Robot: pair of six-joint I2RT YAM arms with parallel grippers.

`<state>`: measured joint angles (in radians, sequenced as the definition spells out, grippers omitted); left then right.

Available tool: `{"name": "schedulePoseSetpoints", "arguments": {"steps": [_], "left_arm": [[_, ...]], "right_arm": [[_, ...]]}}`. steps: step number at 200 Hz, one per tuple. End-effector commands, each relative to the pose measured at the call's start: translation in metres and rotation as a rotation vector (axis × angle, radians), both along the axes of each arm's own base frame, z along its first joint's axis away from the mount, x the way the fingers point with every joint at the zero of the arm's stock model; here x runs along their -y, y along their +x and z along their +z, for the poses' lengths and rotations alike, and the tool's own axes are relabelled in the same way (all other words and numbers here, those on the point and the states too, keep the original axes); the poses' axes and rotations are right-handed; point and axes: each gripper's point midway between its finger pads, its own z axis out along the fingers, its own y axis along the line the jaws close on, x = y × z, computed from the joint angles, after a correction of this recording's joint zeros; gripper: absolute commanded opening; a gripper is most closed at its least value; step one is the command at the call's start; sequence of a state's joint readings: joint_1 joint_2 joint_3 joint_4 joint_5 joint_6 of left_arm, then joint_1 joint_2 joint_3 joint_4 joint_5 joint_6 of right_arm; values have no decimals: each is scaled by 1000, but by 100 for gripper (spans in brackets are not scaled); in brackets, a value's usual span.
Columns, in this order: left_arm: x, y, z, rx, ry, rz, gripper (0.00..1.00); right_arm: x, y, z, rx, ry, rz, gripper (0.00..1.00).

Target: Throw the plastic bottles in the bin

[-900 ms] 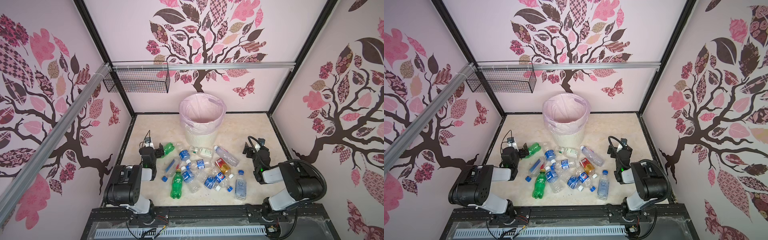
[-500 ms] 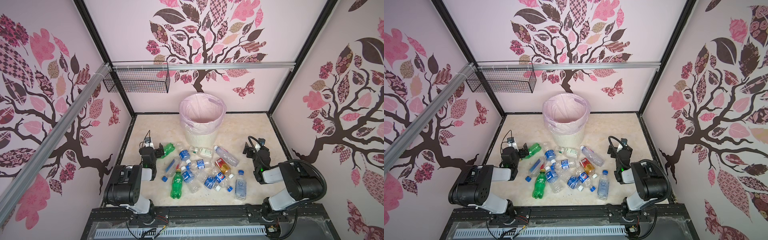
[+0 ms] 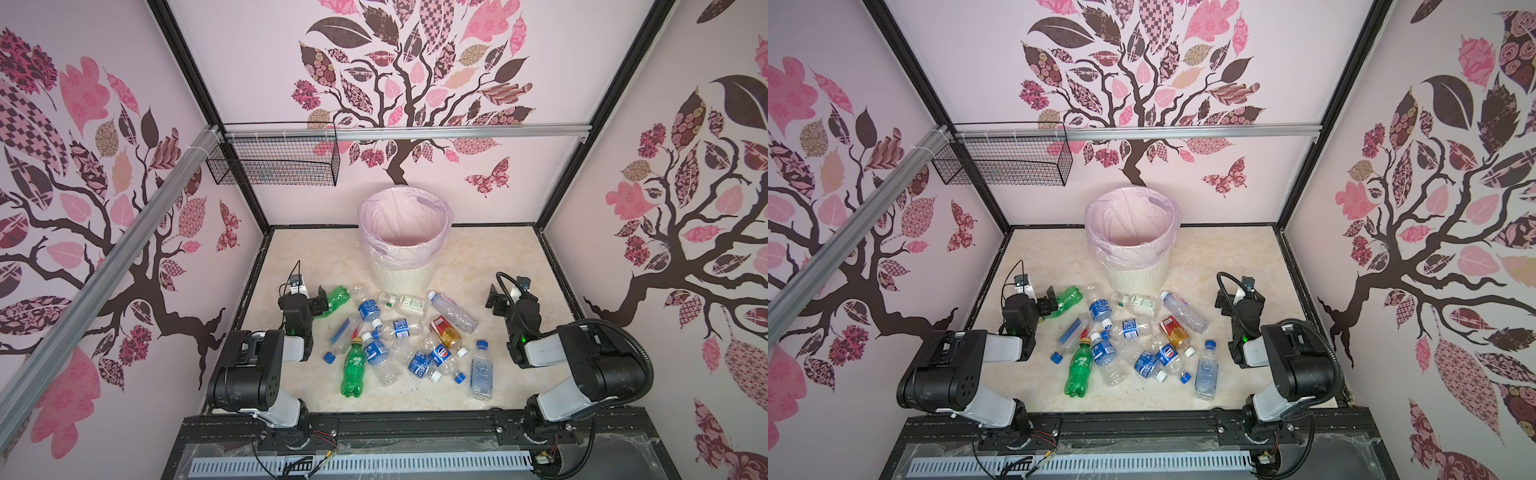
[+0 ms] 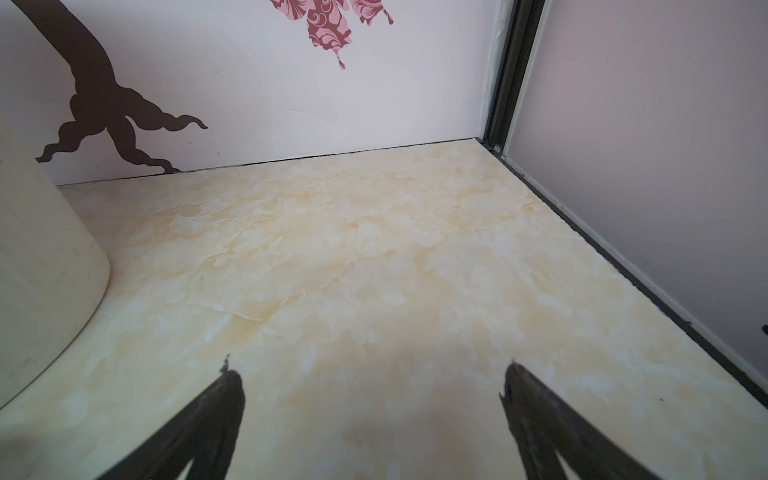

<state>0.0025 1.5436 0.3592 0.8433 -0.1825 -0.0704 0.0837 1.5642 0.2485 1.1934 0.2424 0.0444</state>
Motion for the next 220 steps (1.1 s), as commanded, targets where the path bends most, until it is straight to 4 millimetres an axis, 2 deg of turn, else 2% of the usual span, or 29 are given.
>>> {"name": "schedulePoseSetpoints", "arguments": {"steps": [1, 80, 90, 110, 127, 149, 167, 186, 207, 220], "left_arm": [[-5, 9, 10, 32, 13, 15, 98], [-5, 7, 11, 37, 16, 15, 98], [-10, 10, 23, 68, 16, 45, 98], [-13, 7, 39, 1, 28, 79, 98], [-8, 5, 55, 2, 56, 103, 98], [7, 5, 74, -46, 67, 110, 98], [24, 5, 98, -54, 90, 81, 98], [35, -5, 118, -101, 79, 42, 98], [39, -25, 137, -149, 62, -2, 98], [43, -40, 145, -180, 71, -48, 98]], "right_arm": [[2, 8, 8, 28, 3, -10, 100], [4, 6, 12, 47, -1, -18, 100], [5, 7, 16, 42, 0, -25, 100], [4, 15, 32, -29, -2, -26, 100], [6, 19, 48, -27, 17, -40, 100], [8, 21, 56, -127, 44, -72, 100], [-2, 17, 70, -156, 43, -25, 100], [-18, 11, 88, -191, 96, 37, 100], [-46, 7, 108, -250, 91, 114, 100], [-62, 6, 112, -315, 87, 163, 100]]}}
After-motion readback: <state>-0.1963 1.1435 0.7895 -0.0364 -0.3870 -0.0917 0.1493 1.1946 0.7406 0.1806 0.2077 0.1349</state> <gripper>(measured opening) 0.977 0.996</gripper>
